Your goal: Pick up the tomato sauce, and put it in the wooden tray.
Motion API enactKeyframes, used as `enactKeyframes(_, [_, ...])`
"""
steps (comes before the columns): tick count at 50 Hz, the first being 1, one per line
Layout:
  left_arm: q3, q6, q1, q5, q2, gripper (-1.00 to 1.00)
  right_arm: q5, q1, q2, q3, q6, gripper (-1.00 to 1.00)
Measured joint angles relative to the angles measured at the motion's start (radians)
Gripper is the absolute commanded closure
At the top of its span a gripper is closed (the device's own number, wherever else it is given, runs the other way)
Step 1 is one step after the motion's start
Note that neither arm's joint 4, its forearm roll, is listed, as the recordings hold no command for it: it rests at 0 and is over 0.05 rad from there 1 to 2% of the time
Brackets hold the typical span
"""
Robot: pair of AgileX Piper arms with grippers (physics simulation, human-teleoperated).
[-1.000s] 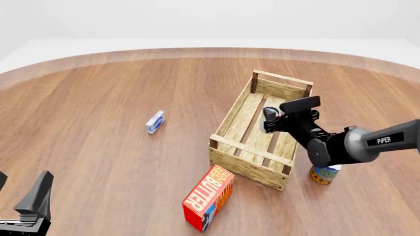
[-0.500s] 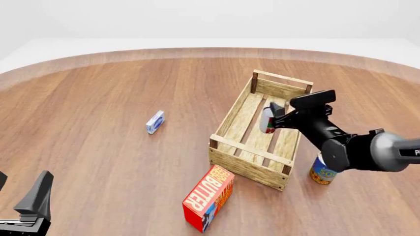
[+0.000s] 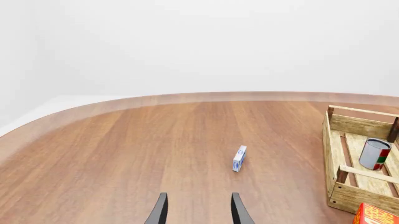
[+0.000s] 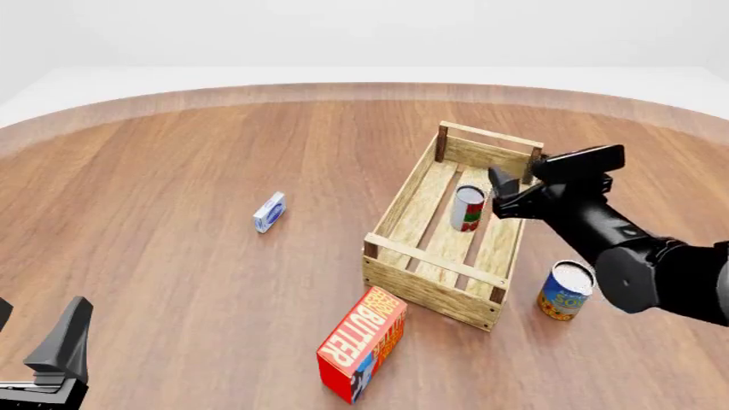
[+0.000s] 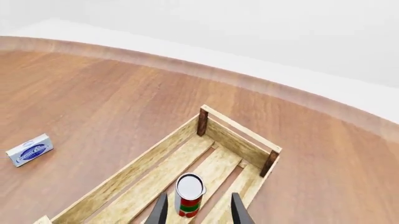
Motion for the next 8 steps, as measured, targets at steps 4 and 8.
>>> enactKeyframes(4, [0.0, 0.0, 0.0, 0.0, 0.0, -1.0, 0.017, -0.001, -0.038, 0.013, -0.001, -1.0])
enactKeyframes(8, [0.0, 0.0, 0.0, 0.0, 0.0, -1.0, 0.034, -0.001, -0.075, 0.026, -0.003, -1.0])
